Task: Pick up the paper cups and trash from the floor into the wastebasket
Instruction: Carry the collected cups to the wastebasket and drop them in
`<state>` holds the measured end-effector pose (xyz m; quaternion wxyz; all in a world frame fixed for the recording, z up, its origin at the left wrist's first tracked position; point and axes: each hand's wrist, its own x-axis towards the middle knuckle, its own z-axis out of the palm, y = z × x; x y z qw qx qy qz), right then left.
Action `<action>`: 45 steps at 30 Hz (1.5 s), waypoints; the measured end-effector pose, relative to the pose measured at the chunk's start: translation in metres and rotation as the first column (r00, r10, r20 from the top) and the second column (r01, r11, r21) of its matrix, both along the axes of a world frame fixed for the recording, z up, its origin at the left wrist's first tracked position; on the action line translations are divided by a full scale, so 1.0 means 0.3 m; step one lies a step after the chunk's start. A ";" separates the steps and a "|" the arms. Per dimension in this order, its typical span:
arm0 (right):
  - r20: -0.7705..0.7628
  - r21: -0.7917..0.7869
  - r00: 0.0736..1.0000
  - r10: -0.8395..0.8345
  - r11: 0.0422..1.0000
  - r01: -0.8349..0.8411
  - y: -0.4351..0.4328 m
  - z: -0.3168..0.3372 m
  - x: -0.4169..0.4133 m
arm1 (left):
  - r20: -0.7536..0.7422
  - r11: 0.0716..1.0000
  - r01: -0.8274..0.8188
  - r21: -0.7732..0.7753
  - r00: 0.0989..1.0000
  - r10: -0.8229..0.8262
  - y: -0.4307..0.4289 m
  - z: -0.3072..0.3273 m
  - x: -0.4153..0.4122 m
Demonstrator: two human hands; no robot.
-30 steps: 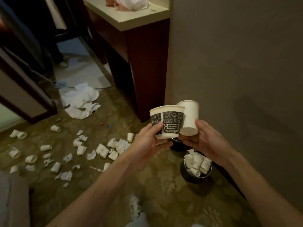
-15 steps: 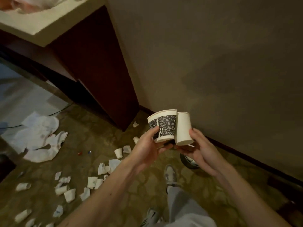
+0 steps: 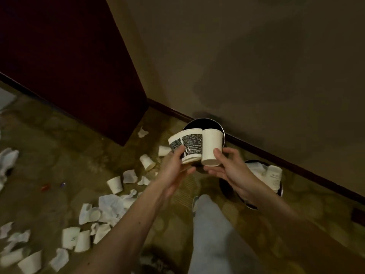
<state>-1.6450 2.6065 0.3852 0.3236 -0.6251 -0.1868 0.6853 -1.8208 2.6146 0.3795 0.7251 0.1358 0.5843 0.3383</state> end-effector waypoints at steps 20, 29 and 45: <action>0.833 0.275 0.550 0.064 0.815 -0.511 0.344 -0.852 -0.004 | -0.771 0.646 0.619 0.447 0.633 -0.073 0.321 -0.981 -0.057; 0.826 0.238 0.377 0.419 0.346 -0.907 0.110 -0.935 -0.441 | -0.985 0.470 0.871 0.147 0.171 -0.009 0.058 -0.902 -0.614; 0.851 0.009 0.064 0.521 0.108 -0.994 -0.111 -1.649 -0.659 | -0.967 0.765 0.641 0.064 0.230 -0.111 -0.527 -1.510 -0.690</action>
